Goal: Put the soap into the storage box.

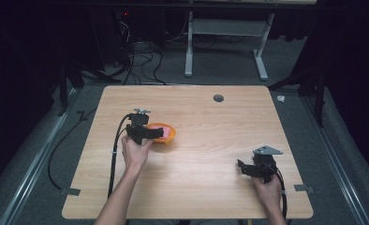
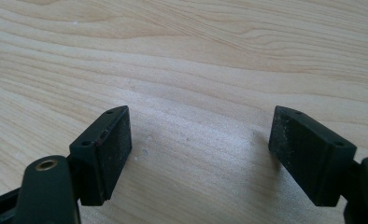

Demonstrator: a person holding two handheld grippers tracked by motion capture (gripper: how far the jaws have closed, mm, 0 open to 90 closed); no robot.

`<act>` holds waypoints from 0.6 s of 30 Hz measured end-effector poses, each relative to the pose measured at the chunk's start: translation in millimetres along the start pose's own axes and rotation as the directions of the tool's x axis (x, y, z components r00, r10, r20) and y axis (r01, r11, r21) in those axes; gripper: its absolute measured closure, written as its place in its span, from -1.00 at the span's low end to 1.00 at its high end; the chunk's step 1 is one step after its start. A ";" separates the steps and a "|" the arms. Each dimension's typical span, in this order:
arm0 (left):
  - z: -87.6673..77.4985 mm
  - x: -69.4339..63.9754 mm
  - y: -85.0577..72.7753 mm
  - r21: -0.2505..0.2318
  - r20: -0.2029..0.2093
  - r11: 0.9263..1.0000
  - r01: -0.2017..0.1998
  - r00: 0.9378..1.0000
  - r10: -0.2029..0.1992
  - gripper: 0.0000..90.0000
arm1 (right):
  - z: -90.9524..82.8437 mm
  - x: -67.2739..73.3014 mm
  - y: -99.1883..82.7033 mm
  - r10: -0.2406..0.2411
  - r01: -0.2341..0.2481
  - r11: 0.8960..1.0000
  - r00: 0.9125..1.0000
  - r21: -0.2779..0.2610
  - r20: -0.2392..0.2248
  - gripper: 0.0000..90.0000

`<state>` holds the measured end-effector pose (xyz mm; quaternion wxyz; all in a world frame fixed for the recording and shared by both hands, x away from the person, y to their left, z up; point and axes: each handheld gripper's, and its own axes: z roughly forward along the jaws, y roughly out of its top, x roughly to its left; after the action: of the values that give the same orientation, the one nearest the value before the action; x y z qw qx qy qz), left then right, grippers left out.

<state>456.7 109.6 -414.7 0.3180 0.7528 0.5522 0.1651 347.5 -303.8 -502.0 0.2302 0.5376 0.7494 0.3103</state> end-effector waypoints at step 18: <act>-34.4 17.9 -16.3 -0.078 0.008 0.997 -0.025 1.000 0.026 -0.58 | 0.0 -0.1 0.0 -0.002 0.002 1.000 1.000 0.001 0.001 -0.51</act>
<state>430.2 139.6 -401.8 0.3473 0.7475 0.5344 0.1871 347.4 -303.9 -502.0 0.2306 0.5371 0.7500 0.3097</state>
